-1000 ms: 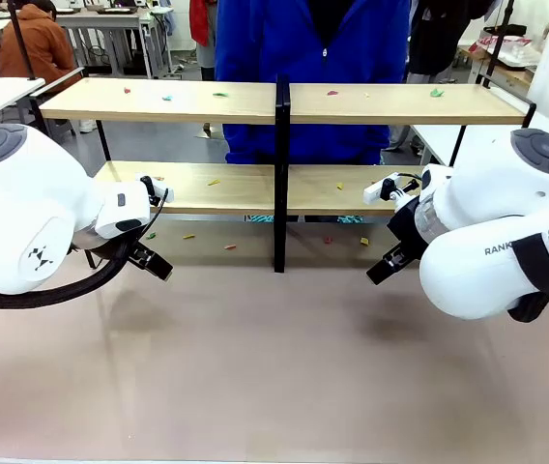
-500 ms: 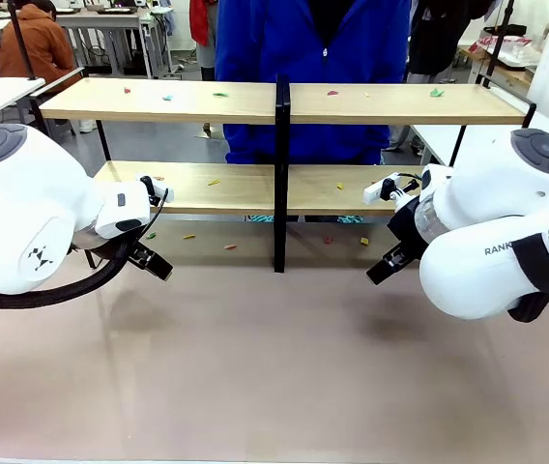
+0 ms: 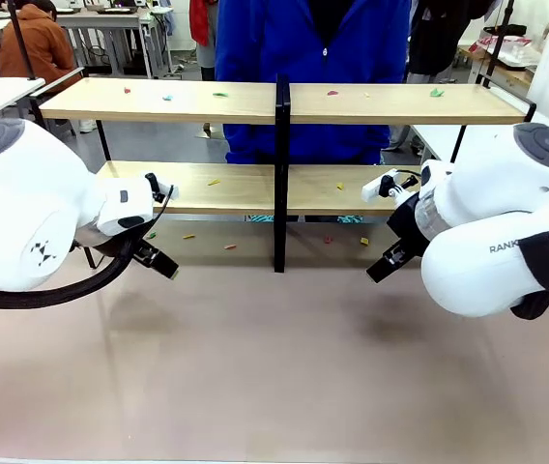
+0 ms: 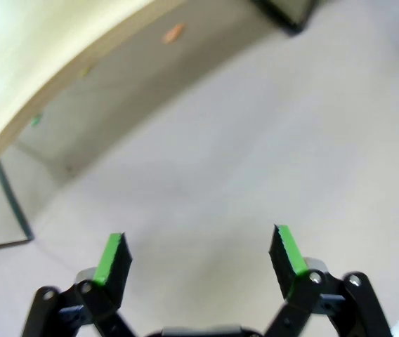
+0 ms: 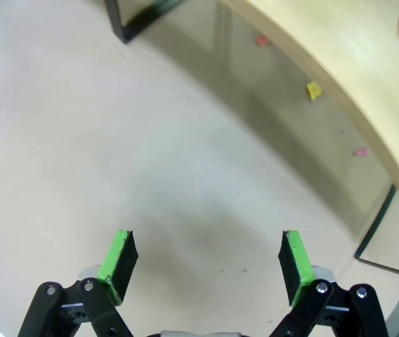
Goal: Clean the shelves.
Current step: Pick up the Duster when the human hands it over.
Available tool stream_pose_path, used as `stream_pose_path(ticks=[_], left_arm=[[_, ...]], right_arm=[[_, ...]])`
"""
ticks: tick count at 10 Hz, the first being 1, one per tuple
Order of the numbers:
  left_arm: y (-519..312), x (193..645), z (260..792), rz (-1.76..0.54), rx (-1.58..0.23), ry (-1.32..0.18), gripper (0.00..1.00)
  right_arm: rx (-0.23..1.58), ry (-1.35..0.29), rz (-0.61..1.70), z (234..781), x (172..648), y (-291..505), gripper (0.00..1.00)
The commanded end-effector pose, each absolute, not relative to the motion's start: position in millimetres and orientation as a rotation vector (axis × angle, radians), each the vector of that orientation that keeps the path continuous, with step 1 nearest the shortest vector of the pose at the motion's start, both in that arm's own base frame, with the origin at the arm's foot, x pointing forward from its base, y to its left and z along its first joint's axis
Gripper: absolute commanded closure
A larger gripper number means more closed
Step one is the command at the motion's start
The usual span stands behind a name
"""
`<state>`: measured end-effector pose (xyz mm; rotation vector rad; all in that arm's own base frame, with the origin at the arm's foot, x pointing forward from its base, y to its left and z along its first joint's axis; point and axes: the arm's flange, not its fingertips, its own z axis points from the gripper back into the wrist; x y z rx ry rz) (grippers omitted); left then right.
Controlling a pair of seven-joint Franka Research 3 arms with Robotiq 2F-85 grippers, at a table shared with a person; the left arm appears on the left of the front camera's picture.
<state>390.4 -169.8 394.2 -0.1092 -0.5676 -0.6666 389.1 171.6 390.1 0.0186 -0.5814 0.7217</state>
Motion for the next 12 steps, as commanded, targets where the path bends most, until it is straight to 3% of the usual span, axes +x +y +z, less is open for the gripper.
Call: stream_pose_path(ticks=[1,3,5,6,7,8,9,12], left_arm=[[-117,329,455,-0.792,-0.250,-0.617,0.00],[-76,278,495,-0.896,-0.312,-0.734,0.00],[-26,235,521,-0.934,-0.404,-0.925,0.00],[-106,327,549,-0.893,-0.302,-0.762,0.00],[-106,327,549,-0.893,-0.302,-0.762,0.00],[-57,296,587,-0.919,-0.348,-0.864,0.00],[-57,304,590,-0.964,-0.410,-0.896,0.00],[1,309,615,-0.818,-0.491,-1.030,0.00]], right_arm=[[0.081,-0.620,0.829,444,350,129,0.00],[0.142,-0.667,0.903,490,315,89,0.00],[0.172,-0.865,0.893,533,276,36,0.00],[0.133,-0.933,0.806,536,270,30,0.00],[0.135,-0.778,0.879,549,329,77,0.00],[0.146,-0.866,0.843,578,312,48,0.00],[0.222,-0.884,0.850,581,320,55,0.00],[0.232,-0.951,0.775,612,320,27,0.00]])
